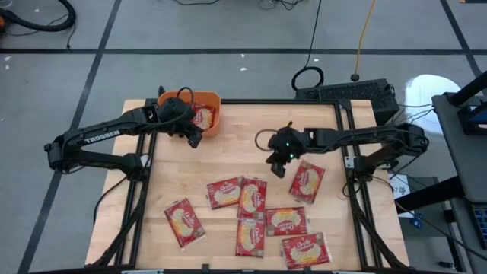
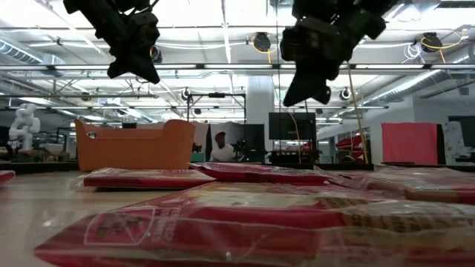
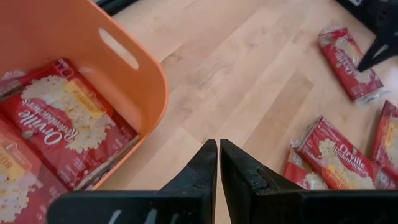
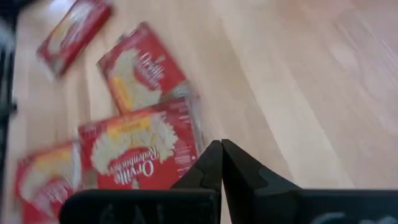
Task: Sort popcorn bags into baskets
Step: Stack the red popcorn bag on top of the red popcorn bag in the orange bin
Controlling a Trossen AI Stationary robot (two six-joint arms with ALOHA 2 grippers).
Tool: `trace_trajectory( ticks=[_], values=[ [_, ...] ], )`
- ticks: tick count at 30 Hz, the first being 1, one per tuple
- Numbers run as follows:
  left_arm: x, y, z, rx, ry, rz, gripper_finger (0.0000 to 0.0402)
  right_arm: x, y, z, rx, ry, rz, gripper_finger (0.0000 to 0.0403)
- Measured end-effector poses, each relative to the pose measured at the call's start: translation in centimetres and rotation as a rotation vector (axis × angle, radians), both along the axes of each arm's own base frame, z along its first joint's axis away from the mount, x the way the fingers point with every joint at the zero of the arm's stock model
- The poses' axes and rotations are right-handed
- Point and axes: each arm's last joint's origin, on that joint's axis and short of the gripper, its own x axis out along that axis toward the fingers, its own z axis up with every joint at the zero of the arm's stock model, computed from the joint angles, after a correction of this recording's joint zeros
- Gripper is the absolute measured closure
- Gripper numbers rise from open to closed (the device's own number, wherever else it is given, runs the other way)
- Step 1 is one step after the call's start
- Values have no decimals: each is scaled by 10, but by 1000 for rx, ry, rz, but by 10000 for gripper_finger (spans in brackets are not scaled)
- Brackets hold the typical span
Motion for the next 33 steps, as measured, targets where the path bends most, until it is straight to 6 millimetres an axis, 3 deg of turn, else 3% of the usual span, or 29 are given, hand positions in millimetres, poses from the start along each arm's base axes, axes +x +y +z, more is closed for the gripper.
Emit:
trace_trajectory(
  ticks=[5, 8, 14, 19, 23, 33],
  values=[
    [1, 0, 1, 4, -12, 2, 378, -22, -18, 16, 149, 288, -232, 393],
    [1, 0, 1, 5, -11, 4, 378, -40, -28, 15, 189, 466, -299, 369],
    [0, 2, 1, 33, 1, 33, 378, -71, -47, -13, 261, 656, -407, 291],
    [0, 2, 1, 33, 2, 34, 378, -85, -45, -42, 362, 674, -331, 233],
    [0, 2, 1, 31, 1, 37, 378, -89, -47, -51, 327, 674, -315, 204],
    [0, 2, 1, 36, -3, 42, 378, -92, -60, -63, 287, 577, -218, 187]
  ],
)
